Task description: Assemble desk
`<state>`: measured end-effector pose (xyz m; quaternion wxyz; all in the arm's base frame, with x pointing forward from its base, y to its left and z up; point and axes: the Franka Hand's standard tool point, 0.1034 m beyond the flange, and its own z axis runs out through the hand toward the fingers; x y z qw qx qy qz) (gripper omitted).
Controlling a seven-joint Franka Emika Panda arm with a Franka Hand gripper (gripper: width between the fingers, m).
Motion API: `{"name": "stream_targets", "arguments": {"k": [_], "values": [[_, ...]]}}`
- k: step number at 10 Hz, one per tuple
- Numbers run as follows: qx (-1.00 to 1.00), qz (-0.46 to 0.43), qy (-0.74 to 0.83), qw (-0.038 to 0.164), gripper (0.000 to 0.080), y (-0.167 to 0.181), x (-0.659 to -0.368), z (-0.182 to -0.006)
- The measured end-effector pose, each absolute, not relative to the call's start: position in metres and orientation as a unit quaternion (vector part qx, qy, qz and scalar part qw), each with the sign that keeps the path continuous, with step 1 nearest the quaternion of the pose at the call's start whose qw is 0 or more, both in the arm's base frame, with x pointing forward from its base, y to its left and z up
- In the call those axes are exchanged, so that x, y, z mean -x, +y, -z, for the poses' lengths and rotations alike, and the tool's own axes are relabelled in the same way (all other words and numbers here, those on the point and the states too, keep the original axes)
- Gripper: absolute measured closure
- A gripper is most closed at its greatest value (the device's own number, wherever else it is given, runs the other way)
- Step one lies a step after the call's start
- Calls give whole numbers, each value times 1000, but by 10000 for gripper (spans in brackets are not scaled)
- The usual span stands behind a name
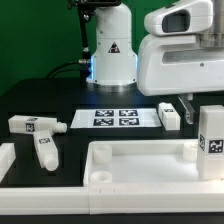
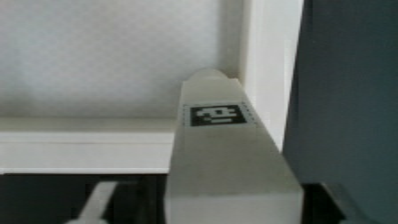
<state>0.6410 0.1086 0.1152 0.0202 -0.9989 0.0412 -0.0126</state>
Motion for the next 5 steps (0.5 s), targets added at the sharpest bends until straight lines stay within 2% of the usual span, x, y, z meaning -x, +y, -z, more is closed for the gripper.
{"name": "stream_targets", "arguments": {"k": [2,4,5], "values": [[994,11,105,21,515,109,-641,-115],[966,9,259,16,515,114,-639,-115],[928,11,371,22,515,116,-638,-113]]}}
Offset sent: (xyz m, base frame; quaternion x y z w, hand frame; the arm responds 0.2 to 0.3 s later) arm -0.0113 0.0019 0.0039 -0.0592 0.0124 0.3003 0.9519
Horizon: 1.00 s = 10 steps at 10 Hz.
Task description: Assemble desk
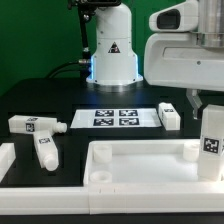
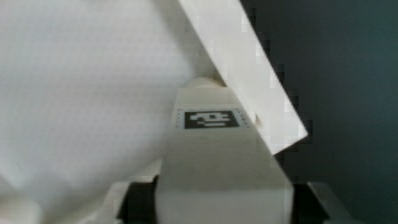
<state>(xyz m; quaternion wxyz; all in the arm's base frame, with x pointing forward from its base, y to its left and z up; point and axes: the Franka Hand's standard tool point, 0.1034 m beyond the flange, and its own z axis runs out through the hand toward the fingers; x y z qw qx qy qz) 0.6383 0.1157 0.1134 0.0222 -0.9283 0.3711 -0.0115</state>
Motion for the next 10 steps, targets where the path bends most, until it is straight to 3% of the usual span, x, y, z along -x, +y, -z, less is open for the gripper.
{"name": "stream_targets", "arguments": {"k": [5,9,10], "values": [[866,9,499,28,514,115,-637,-114],[627,-30,773,95,514,116,-640,-113],[650,-28,754,96,514,116,-639,-113]]}}
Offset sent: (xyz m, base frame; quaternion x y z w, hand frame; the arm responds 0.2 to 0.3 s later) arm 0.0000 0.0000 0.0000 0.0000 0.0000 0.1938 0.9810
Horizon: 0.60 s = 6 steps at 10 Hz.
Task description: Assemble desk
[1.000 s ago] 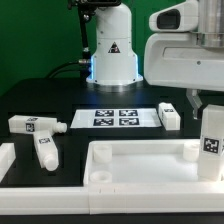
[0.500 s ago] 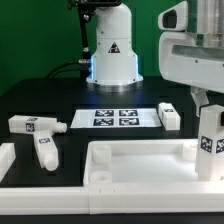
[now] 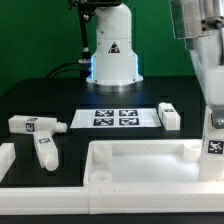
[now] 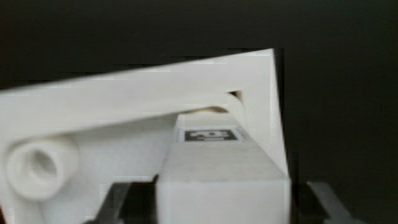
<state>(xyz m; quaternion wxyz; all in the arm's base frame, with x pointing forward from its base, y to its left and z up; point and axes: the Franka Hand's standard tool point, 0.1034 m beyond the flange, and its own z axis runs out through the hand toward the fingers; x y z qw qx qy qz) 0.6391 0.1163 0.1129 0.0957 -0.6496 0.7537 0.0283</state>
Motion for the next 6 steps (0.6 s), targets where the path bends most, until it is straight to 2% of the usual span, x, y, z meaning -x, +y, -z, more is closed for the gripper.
{"name": "stream_targets", "arguments": {"k": [1,2,3,4,5,6], "values": [[650,-29,753,96,514,117,-639,-112],[696,-23,712,92,354,117,-638,-113],[767,-18,635,89,228,118,-638,-115],[827,-9,554,91,228,121,-640,-116],[854,-6,512,92,166,121,-640,-116],[867,-3,490,91,155,120,-640,-116]]}}
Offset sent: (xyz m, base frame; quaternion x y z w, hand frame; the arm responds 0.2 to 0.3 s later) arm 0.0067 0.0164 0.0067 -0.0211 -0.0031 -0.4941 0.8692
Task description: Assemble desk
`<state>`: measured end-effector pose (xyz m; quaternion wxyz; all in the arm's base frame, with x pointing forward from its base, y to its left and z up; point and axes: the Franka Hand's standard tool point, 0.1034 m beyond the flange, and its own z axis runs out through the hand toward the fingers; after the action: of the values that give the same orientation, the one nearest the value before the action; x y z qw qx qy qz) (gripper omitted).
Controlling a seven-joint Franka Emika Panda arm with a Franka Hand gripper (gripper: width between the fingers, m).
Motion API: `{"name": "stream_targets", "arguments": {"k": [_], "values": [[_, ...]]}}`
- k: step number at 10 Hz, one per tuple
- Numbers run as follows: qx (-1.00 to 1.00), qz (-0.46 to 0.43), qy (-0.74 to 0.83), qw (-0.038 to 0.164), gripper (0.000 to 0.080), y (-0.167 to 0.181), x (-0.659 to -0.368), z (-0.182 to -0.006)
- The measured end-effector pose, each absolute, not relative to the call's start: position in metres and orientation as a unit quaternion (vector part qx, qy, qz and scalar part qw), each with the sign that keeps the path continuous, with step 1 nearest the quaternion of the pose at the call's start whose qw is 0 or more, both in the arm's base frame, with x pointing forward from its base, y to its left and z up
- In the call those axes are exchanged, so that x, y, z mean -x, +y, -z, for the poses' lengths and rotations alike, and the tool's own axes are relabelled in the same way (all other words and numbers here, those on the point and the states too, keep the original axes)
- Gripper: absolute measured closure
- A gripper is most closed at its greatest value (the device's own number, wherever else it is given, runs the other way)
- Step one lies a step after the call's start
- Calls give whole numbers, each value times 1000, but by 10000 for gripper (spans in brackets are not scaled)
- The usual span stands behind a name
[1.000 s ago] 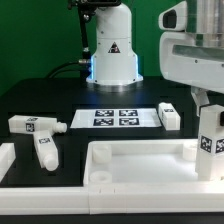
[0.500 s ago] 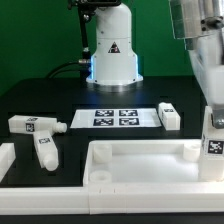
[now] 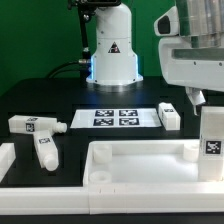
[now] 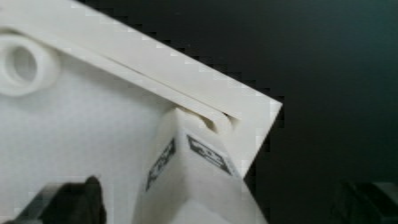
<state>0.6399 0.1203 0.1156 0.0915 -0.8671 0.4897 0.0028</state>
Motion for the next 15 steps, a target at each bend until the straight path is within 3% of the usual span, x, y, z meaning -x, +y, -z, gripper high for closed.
{"name": "stream_targets", "arguments": {"k": [3,5,7,8,9,11,15], "values": [[917,8,388,89,151,118,-640,-115],[976,20,214,47,151,109,-639,-111],[978,19,201,46,151,110,-638,-109],[978,19,200,46,286,110,-638,-109],[976,18,213,47,286,110,-638,-109],[958,15,283,48,516,110,-638,-109],[863,-3,502,52,515,113,-638,-110]]}}
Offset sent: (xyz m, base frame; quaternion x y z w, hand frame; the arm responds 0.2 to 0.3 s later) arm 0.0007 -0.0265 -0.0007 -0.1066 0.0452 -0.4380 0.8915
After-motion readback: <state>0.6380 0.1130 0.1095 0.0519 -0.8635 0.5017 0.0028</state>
